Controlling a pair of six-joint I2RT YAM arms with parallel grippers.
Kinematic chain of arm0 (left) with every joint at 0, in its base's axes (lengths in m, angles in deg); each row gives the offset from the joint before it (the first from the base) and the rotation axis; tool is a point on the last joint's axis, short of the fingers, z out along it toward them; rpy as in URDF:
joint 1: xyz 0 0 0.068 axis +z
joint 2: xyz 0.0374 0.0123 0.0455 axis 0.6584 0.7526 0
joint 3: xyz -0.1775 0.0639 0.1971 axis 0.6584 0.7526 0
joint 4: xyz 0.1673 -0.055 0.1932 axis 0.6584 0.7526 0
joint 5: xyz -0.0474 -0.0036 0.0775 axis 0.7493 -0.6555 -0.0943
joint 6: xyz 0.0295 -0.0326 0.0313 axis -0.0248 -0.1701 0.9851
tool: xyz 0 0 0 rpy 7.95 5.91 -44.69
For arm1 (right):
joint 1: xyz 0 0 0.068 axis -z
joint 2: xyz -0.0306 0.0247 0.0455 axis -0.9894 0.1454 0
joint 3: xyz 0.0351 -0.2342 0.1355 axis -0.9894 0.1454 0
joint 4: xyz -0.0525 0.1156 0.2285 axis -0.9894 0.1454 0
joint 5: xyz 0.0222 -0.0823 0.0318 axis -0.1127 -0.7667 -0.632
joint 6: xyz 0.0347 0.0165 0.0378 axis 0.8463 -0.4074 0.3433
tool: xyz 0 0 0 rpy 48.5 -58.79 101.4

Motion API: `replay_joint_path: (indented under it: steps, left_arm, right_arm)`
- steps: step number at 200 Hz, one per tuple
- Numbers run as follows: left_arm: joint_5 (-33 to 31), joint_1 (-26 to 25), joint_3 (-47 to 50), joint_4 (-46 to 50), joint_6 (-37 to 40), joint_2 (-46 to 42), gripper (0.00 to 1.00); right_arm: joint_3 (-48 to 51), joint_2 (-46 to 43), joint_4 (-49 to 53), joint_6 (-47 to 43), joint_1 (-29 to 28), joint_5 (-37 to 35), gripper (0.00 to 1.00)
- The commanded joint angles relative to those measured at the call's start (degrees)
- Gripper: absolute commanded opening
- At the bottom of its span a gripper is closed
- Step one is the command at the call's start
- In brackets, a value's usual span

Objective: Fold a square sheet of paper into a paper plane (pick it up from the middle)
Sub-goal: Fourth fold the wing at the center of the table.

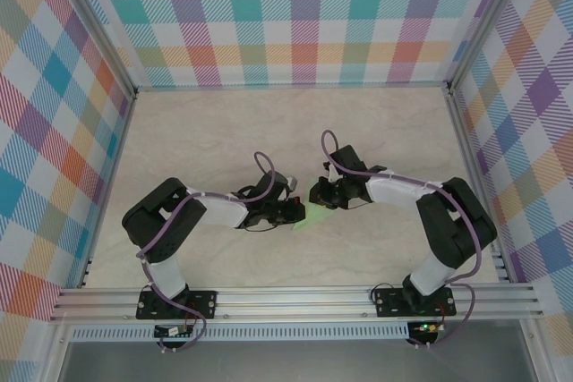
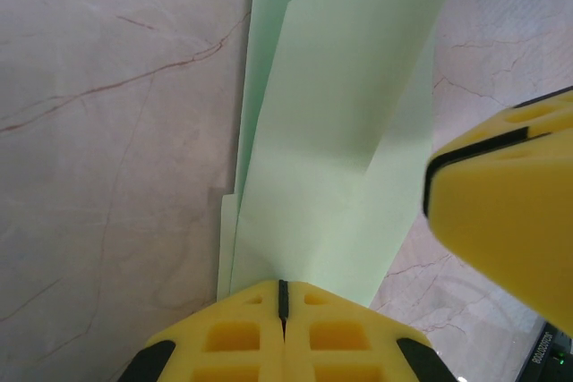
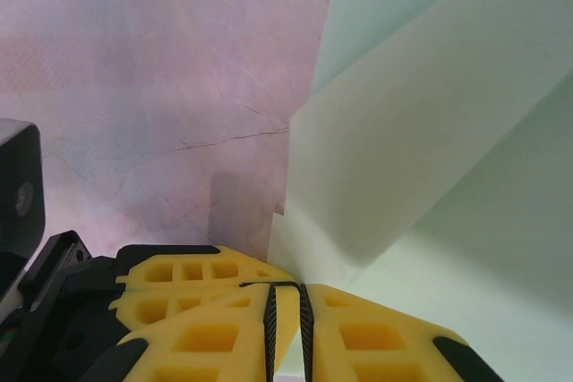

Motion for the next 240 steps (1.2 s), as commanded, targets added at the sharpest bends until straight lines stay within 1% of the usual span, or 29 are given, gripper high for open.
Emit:
replay_joint_path:
  steps: [1, 30, 65, 139, 166, 207, 240]
  left_arm:
    - [-1.11, 0.19, -0.26, 5.55, 0.59, 2.18, 0.0]
    - [-0.81, 0.17, -0.52, 6.05, 0.65, 2.41, 0.0]
    - [-0.52, 0.11, -0.78, 7.2, 0.78, 2.66, 0.0]
    - [0.75, 0.07, 0.03, 7.57, 1.37, 2.57, 0.0]
    - [1.06, 0.07, 0.48, 7.83, 1.73, 2.27, 0.0]
    - [0.97, 0.09, 0.33, 8.1, 1.75, 2.37, 0.0]
    - [0.89, 0.11, 0.03, 8.36, 1.61, 2.62, 0.0]
  right_arm:
    - [0.76, 1.89, -4.5, -2.48, 0.01, 4.21, 0.17]
    - [1.04, 4.01, -4.86, -2.94, 0.02, 4.82, 0.17]
    - [1.55, 5.32, -4.64, -4.13, 0.79, 3.73, 0.16]
    - [2.39, 7.62, -6.61, -4.85, 5.52, 3.47, 0.16]
    - [2.22, 7.5, -7.07, -5.03, 6.33, 3.76, 0.16]
    - [1.37, 7.5, -7.18, -5.97, 6.54, 5.2, 0.16]
    - [1.85, 5.8, -8.43, -6.22, 6.47, 8.8, 0.16]
